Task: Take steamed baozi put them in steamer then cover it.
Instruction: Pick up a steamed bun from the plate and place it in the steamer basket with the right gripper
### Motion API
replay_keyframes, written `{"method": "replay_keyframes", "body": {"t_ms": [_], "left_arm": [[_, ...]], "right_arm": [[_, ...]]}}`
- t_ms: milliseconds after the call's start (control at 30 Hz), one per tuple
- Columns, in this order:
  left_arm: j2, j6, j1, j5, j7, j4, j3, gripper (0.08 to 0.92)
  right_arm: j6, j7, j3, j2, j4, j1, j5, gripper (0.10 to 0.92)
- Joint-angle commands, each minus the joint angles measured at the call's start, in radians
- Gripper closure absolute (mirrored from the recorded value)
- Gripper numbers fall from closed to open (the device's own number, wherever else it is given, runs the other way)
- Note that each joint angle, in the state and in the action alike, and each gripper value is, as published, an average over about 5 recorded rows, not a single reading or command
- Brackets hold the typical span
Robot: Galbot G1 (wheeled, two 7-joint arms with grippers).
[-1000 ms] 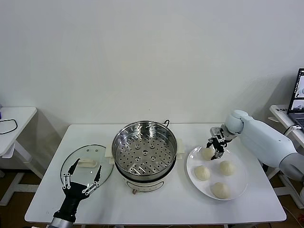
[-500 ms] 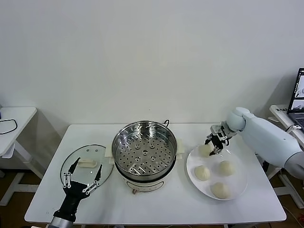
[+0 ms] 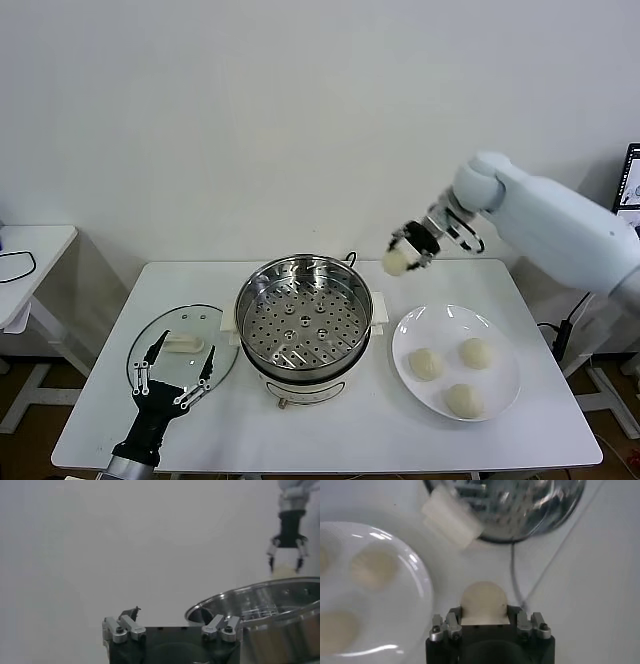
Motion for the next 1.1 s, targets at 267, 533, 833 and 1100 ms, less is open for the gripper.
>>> {"method": "replay_keyframes", "body": {"t_ms": [267, 533, 833, 1100], "left_arm": [[0.003, 0.003, -0.001, -0.001, -0.002, -0.004, -0.002, 0.177], [0.001, -0.002, 0.0, -0.004, -0.003, 0.001, -0.006, 0.177], [-0.003, -0.009, 0.003, -0.006, -0.007, 0.002, -0.008, 0.177], [-0.002, -0.011, 0.003, -0.009, -0.007, 0.003, -0.011, 0.177]], "right_arm": [[0.217, -0.016, -0.075, 0.309, 0.007, 0.024, -0.173, 0.397], [0.22, -0.009, -0.071, 0.365, -0.066, -0.072, -0.281, 0.397], [0.254, 0.004, -0.031, 0.417, -0.164, -0.125, -0.368, 0.387], [0.266, 0.013, -0.013, 0.445, -0.207, -0.16, -0.396, 0.369]]}}
